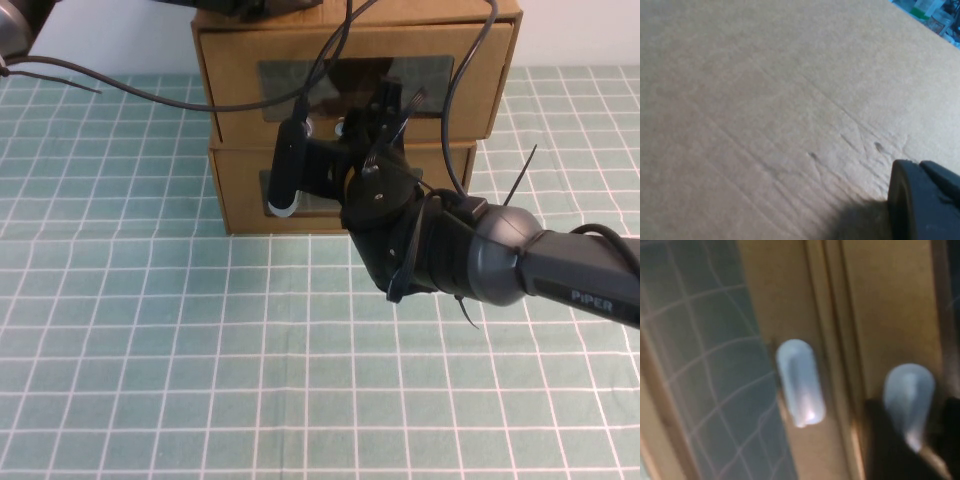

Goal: Open the shoe box
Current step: 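Pull the top drawer of the cardboard box fully open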

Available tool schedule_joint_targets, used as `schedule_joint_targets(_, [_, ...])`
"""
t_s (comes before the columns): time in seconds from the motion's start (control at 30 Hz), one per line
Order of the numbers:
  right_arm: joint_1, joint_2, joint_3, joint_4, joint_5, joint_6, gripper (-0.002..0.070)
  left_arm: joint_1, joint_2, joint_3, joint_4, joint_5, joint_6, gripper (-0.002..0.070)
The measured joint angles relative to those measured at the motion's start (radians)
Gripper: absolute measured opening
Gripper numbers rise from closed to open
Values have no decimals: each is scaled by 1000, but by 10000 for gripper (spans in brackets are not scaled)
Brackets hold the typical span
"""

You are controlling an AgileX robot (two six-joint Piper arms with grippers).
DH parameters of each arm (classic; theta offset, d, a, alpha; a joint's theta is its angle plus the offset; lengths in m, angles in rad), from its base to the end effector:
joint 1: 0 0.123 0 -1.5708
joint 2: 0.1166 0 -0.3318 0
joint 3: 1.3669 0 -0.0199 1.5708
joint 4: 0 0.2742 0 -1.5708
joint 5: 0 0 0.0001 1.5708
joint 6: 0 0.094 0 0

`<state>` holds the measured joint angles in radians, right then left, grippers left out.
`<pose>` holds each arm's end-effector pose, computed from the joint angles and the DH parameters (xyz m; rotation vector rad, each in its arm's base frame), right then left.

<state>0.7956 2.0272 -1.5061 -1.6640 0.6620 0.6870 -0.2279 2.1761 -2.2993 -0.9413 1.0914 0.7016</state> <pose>0.3957 0.3215 0.2784 -1.1923 1.5150 -0.7713 0.5067 -0.1868 0.4098 0.8142 1.9672 -0.9269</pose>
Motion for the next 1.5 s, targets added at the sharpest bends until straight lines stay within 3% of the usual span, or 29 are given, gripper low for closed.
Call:
schedule_joint_targets(0.07, [0, 2, -4, -11, 5, 2, 144, 0, 0, 0, 0, -2, 0, -5])
schedule_joint_targets(1.0, [44, -8, -6, 83, 81, 23, 130, -2, 9, -16, 51, 6, -87, -5])
schedule_joint_targets(1.5, [128, -179, 318, -64, 93, 209, 102, -8, 9, -16, 51, 35, -108, -5])
